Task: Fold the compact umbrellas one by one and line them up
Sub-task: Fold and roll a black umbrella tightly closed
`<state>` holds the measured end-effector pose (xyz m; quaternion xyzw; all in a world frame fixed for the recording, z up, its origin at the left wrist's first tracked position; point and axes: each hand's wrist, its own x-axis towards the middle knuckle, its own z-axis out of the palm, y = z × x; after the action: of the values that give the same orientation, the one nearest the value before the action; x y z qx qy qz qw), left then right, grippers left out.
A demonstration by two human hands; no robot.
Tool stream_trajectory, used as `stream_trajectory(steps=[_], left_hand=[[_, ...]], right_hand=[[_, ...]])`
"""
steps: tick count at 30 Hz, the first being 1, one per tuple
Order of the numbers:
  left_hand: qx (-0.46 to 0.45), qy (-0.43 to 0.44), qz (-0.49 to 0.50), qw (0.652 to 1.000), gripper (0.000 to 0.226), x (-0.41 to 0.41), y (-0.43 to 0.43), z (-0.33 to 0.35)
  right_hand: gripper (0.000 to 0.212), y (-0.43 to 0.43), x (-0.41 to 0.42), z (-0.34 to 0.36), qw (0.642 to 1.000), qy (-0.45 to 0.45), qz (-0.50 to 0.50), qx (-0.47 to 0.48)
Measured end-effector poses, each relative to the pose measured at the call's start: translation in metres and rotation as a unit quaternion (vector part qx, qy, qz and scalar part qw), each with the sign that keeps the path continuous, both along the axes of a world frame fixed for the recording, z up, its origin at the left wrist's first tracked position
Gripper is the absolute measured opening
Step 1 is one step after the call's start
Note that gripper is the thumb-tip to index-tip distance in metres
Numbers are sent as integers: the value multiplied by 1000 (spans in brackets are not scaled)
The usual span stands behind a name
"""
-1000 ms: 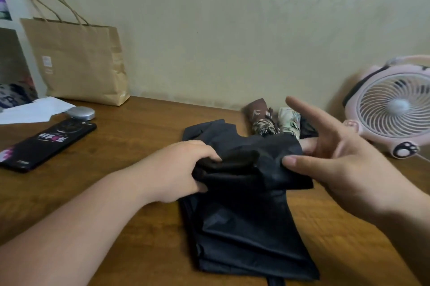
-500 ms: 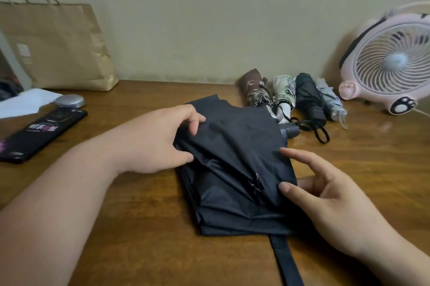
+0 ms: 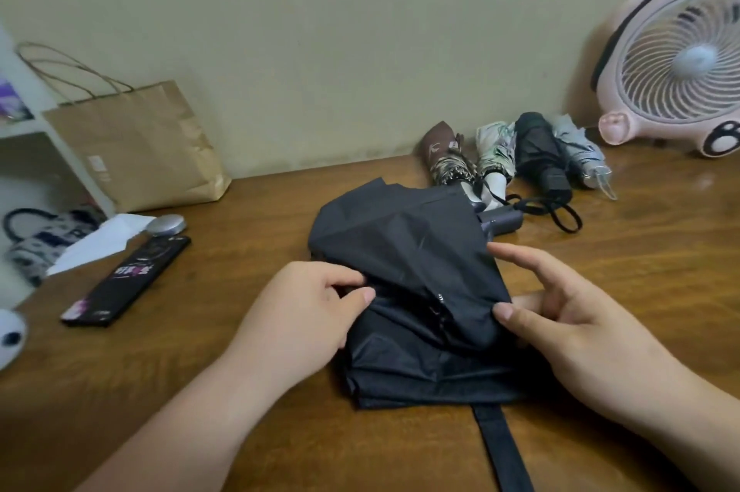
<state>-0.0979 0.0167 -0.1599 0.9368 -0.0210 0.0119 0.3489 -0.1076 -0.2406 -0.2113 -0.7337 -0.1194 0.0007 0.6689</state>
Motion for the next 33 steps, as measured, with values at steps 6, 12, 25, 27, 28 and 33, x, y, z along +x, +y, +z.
stream_trajectory(steps=[6, 12, 25, 27, 28, 33], left_hand=[[4, -3, -32, 999, 6, 8, -14, 0], [118, -89, -65, 987, 14, 7, -24, 0], [-34, -57, -53, 996, 13, -40, 17, -19], [-91, -14, -32, 995, 10, -38, 11, -14], [-116, -2, -27, 993, 14, -36, 9, -12], [-176, 46, 26, 983, 12, -32, 1, -9]], right_hand=[[50, 0, -2, 2, 999, 5, -13, -41], [49, 1, -3, 3, 999, 10, -14, -45], [54, 0, -3, -2, 996, 0, -36, -78], [53, -1, -4, -4, 996, -1, -35, -77], [53, -1, -4, -4, 997, 0, -34, -70], [52, -1, -6, -4, 998, 3, -25, -50]])
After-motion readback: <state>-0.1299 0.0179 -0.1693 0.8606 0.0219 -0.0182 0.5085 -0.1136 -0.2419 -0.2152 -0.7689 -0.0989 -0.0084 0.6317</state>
